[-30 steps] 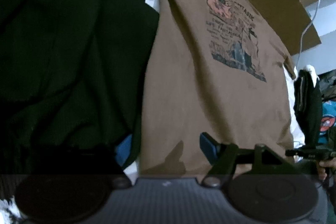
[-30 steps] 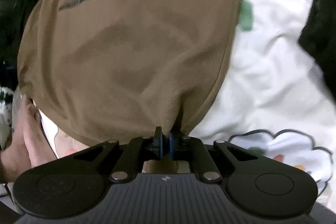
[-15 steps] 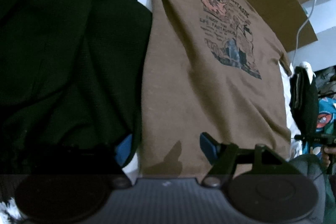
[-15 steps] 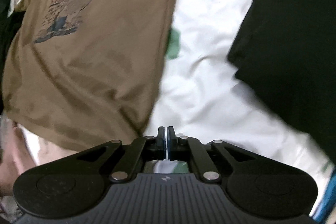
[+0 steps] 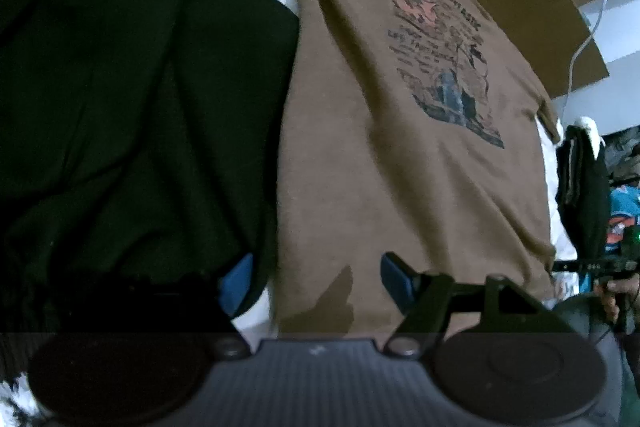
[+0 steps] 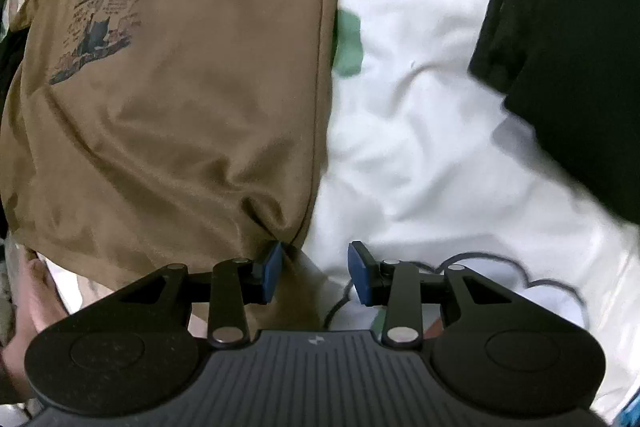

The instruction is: Fold clothes

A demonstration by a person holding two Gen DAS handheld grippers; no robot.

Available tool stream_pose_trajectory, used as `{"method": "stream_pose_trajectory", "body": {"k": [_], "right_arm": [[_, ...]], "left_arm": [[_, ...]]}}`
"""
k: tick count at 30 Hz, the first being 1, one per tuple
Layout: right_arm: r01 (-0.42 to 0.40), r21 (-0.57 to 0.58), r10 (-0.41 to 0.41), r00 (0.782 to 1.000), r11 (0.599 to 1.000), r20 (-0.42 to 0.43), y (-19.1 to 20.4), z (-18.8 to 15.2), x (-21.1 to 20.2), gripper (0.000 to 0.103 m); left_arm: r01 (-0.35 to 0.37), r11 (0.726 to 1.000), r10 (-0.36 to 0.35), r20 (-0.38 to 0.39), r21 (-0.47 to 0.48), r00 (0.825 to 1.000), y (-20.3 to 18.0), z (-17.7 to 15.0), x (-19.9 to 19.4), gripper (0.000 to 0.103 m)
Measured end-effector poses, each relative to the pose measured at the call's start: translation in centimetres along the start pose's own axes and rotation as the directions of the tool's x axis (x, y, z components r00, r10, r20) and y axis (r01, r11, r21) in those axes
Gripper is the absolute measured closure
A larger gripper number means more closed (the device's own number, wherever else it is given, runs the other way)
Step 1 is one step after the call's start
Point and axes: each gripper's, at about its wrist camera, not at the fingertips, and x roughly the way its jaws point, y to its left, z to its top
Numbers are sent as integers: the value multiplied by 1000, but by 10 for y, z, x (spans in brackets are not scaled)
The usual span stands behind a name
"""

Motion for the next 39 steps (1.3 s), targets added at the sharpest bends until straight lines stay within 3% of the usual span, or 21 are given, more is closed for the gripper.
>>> {"method": "stream_pose_trajectory", "body": {"k": [7, 13, 17, 25, 30, 33, 39], "right_arm": [[-3, -39, 1, 998, 999, -61, 18, 1, 21, 62], [24, -68, -29, 997, 997, -66, 26, 1, 26, 61], [-13, -97, 7, 998, 995, -62, 30, -1, 22, 80], [-21, -49, 16, 995, 999, -101, 30, 2, 33, 76], [-11, -83, 2, 994, 997, -107, 32, 1, 32, 76], [-18, -127, 4, 994, 992, -110, 34, -1, 30, 96], [-7, -179, -10, 996, 984, -89, 30, -5, 0, 97]], "left_arm": [[-3, 1000, 3, -4, 4, 1000, 1, 1, 0, 31], [-5, 1000, 5, -4, 4, 1000, 0, 2, 2, 31], [-9, 1000, 9, -6, 6, 1000, 1, 2, 3, 31], [-9, 1000, 9, -8, 3, 1000, 3, 2, 2, 31], [-13, 1000, 13, -10, 0, 1000, 2, 1, 2, 31], [-15, 1000, 15, -9, -4, 1000, 1, -2, 1, 31], [-10, 1000, 11, -12, 16, 1000, -4, -2, 2, 31]]}}
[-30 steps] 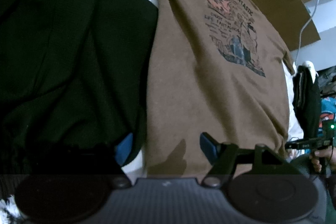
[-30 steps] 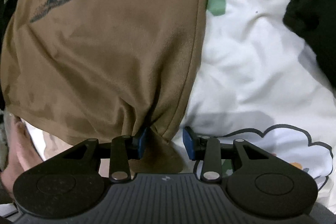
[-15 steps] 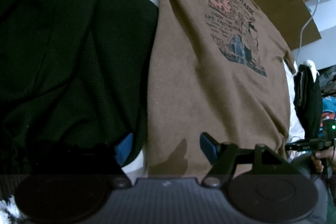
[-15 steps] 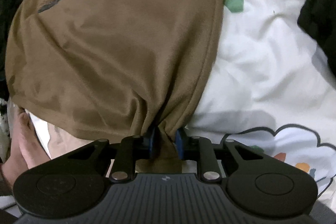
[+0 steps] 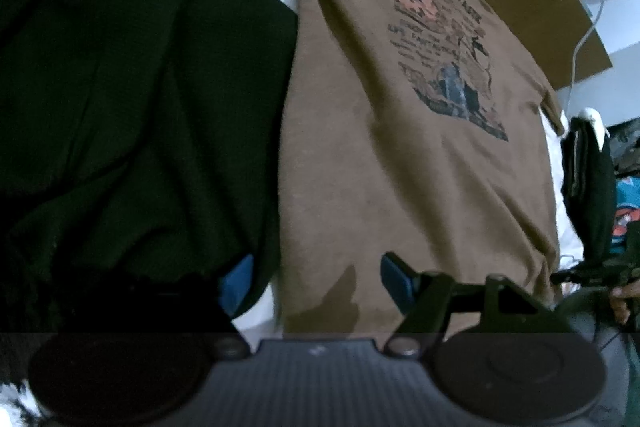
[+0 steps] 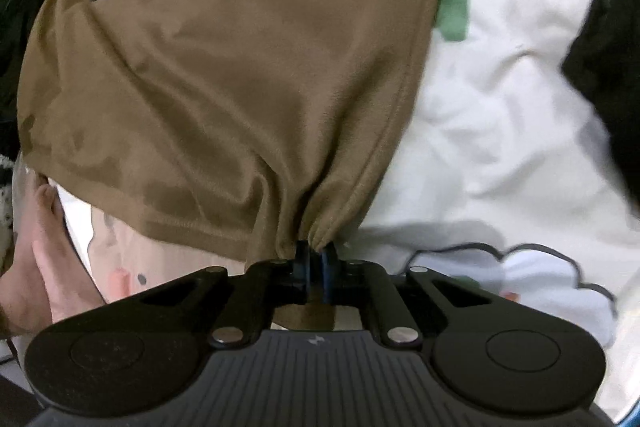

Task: Fold clothes
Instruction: 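Hold the hem corner with the right gripper while the left gripper pinches the other hem corner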

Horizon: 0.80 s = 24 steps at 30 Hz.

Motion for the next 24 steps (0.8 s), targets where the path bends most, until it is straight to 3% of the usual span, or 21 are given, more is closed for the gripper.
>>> {"method": "stream_pose_trajectory", "body": {"k": [9, 14, 22, 24], "right_arm": [[76, 9, -77, 993, 997, 88, -32, -2, -45, 98], [190, -12, -187, 973, 982, 135, -41, 12, -54, 98], [270, 5, -267, 948, 963, 175, -61, 35, -63, 98], [300, 18, -297, 932, 954, 206, -65, 42, -69, 98]], "left_arm": [[-16, 999, 15, 1, 31, 1000, -10, 3, 2, 31], [-17, 999, 16, 12, 37, 1000, -16, 8, 6, 31], [1, 999, -1, 1, 52, 1000, -14, 6, 19, 31], [4, 997, -4, 0, 73, 1000, -16, 5, 24, 30]]}}
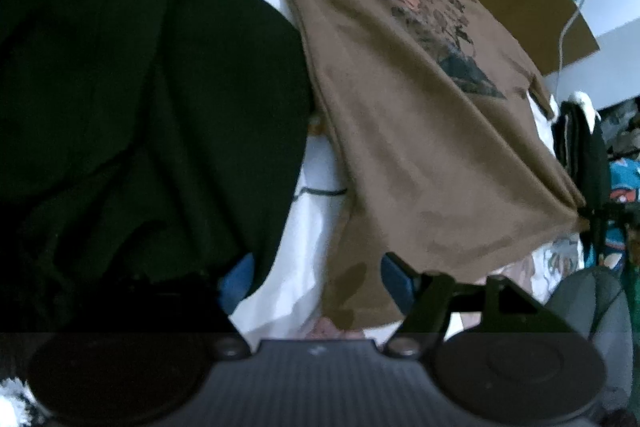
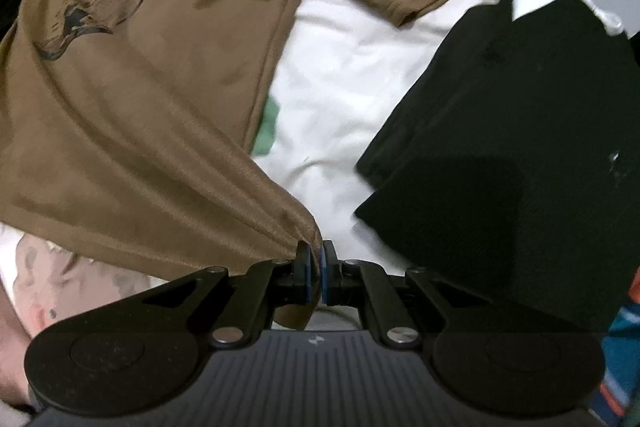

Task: Fold clothes
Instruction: 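Hold the hem corner with the right gripper while the left gripper pinches the other hem corner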

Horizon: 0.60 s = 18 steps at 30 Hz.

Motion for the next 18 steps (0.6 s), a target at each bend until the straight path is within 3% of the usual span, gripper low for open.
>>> {"method": "stream_pose_trajectory", "body": {"k": [13, 16, 18], "right_arm": [[46, -9, -46, 998, 999, 34, -6, 13, -8, 98], [42, -10, -41, 999, 999, 29, -5, 10, -7, 98], [39, -10, -38, 999, 999, 26, -4, 8, -7, 98]], "left_arm": [[-3, 985, 2, 5, 174, 1000, -35, 0, 18, 26], [-32, 972, 27, 26, 234, 999, -48, -1, 16, 26], [-6, 967, -1, 29, 256, 1000, -51, -8, 2, 29]]}}
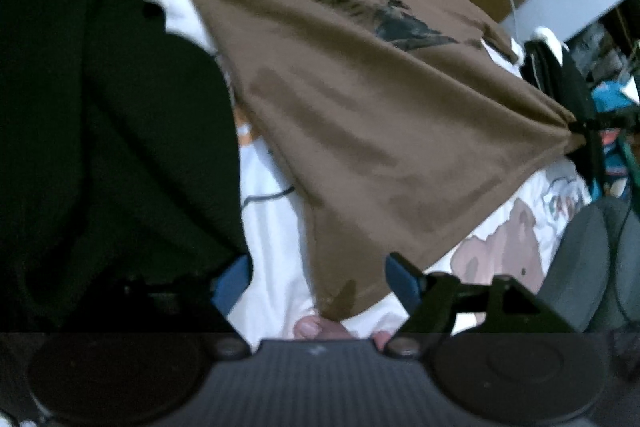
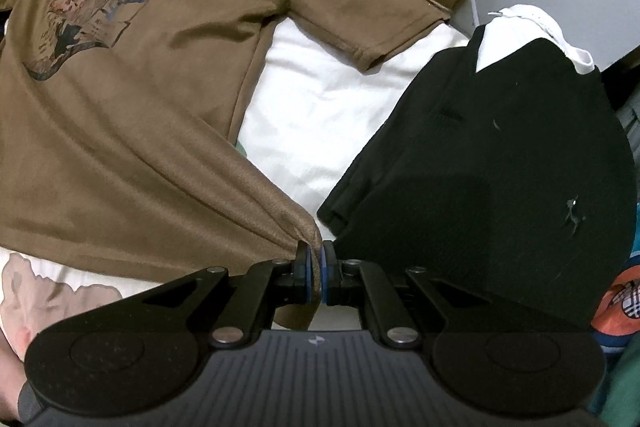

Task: Fold clothes
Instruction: 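Hold the hem corner with the right gripper while the left gripper pinches the other hem corner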

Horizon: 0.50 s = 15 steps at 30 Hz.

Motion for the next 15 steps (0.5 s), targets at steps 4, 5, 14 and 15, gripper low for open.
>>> {"method": "stream_pose_trajectory", "body": {"k": [4, 5, 14, 15], "right_arm": [[-5, 0, 5, 1000, 1000, -4, 1, -2, 1, 98], [-5, 0, 5, 1000, 1000, -5, 1, -2, 1, 98], [-10, 8, 11, 1000, 1000, -19, 0, -1, 5, 98], [-11, 12, 11, 1000, 1000, -20, 0, -1, 5, 98]], "left_arm": [[31, 999, -30, -33, 36, 999, -10, -1, 0, 29], [33, 999, -32, -47, 19, 998, -7, -2, 6, 29], [135, 976, -148, -71, -171, 986, 21, -3, 46, 31], [145, 973, -160, -73, -178, 984, 21, -3, 50, 31]]}}
